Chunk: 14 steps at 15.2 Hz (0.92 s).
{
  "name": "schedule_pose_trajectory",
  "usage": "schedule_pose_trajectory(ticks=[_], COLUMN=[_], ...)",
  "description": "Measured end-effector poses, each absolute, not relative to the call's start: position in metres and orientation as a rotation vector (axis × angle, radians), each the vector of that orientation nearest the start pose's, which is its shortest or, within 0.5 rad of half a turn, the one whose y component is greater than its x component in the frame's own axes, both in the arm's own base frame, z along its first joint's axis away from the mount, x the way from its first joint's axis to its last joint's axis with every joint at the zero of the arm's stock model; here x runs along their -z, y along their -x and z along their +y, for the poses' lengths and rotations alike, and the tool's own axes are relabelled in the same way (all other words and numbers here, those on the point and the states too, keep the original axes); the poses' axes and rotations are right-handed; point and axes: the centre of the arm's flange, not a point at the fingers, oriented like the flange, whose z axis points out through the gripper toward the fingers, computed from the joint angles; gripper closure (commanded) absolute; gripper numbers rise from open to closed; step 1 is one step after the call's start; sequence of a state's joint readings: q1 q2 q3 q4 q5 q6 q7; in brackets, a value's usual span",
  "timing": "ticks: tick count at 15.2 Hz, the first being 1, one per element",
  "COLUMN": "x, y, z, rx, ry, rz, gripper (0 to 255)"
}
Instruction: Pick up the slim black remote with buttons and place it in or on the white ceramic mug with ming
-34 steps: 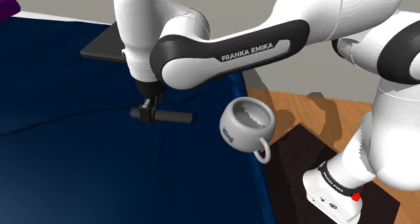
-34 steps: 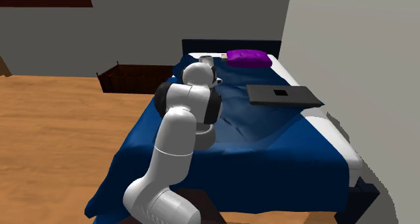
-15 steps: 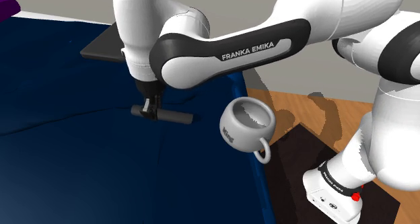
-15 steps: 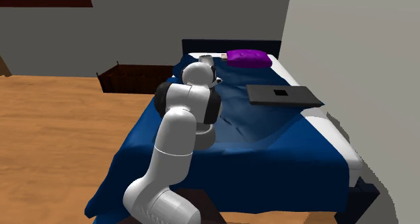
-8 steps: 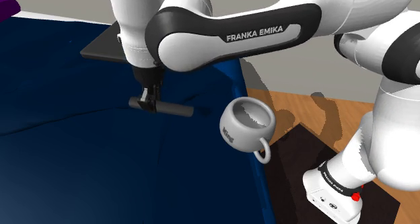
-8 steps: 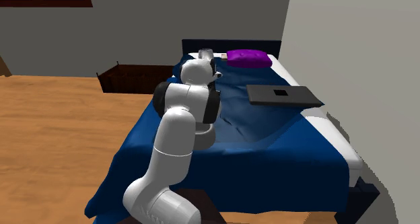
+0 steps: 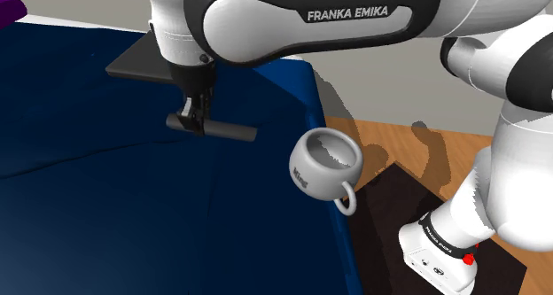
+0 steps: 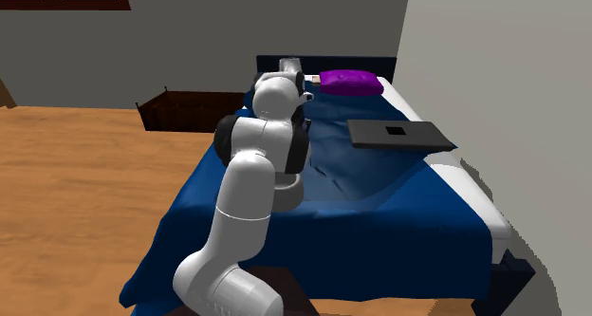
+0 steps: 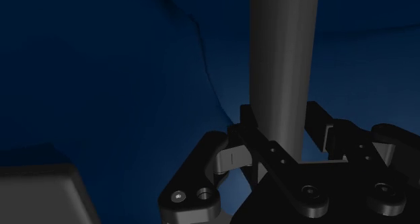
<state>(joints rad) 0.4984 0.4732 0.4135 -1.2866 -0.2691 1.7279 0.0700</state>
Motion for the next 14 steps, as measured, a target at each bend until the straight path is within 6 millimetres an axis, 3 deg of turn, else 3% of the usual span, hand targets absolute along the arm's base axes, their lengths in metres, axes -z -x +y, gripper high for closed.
schedule_pose_trajectory(ticks=[14], x=[-0.57], y=[-0.485], z=[0.492], rx=[0.069], ry=[2.93], rz=[-1.312], gripper=[255])
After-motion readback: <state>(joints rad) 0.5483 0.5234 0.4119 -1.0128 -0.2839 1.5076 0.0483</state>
